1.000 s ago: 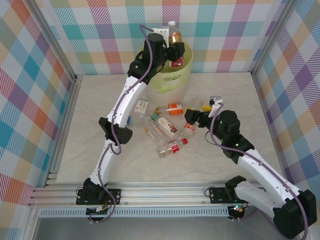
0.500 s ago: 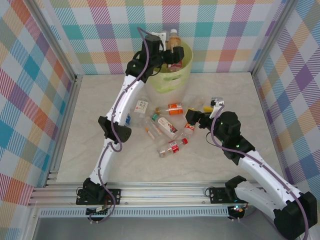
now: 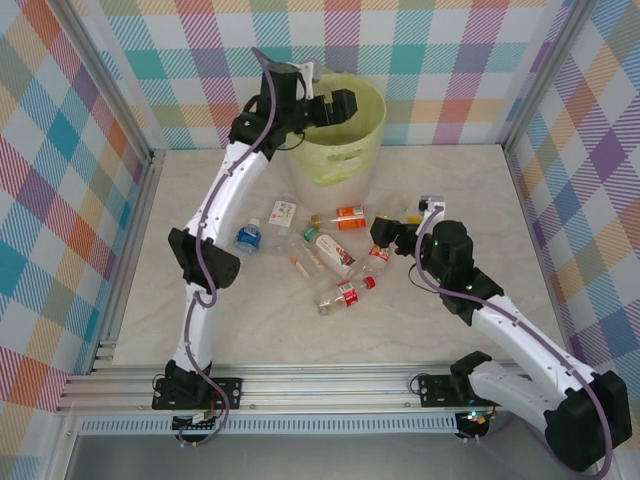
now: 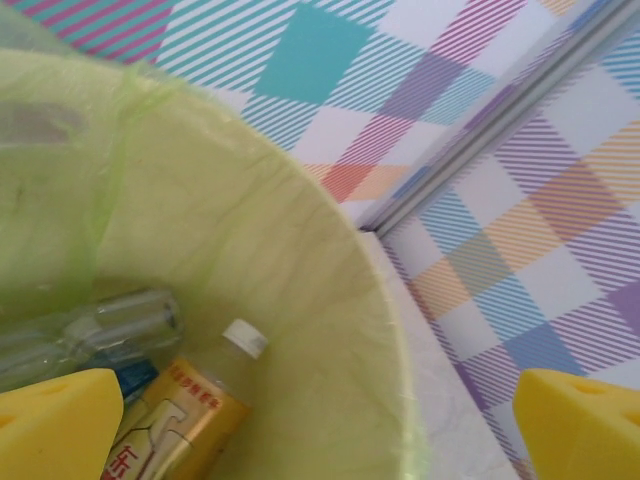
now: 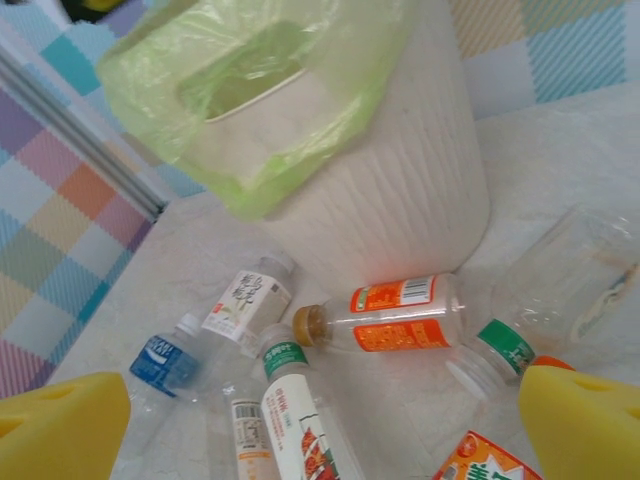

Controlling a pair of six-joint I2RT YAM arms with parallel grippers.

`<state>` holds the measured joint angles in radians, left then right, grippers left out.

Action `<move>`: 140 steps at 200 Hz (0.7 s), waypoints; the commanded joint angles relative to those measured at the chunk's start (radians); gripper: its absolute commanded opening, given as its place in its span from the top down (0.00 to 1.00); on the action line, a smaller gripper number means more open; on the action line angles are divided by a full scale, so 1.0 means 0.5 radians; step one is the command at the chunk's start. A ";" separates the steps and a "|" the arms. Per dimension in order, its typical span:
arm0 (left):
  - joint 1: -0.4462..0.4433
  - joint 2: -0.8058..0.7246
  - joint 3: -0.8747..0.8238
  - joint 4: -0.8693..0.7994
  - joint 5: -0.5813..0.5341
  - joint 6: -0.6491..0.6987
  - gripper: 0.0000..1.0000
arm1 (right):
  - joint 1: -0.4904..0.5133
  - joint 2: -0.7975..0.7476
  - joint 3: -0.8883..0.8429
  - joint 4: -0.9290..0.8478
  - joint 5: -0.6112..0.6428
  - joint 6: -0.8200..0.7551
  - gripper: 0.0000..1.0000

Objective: Put the plastic bottles in the bin

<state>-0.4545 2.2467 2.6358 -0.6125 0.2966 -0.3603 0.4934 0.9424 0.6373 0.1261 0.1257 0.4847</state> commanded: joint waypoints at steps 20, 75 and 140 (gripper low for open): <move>0.004 -0.299 -0.235 0.205 0.131 -0.075 0.00 | -0.017 0.176 0.113 -0.324 0.268 0.236 0.00; -0.011 -0.789 -1.008 0.497 0.046 -0.079 0.00 | -0.197 0.647 0.450 -0.673 0.060 0.312 0.00; -0.014 -1.072 -1.411 0.583 -0.048 -0.116 0.00 | -0.359 1.209 0.807 -0.680 -0.029 0.419 0.00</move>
<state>-0.4564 1.7779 1.9800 -0.3866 0.2943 -0.4007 0.3305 1.4624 0.9455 -0.1833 0.1284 0.6666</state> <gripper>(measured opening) 0.999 0.996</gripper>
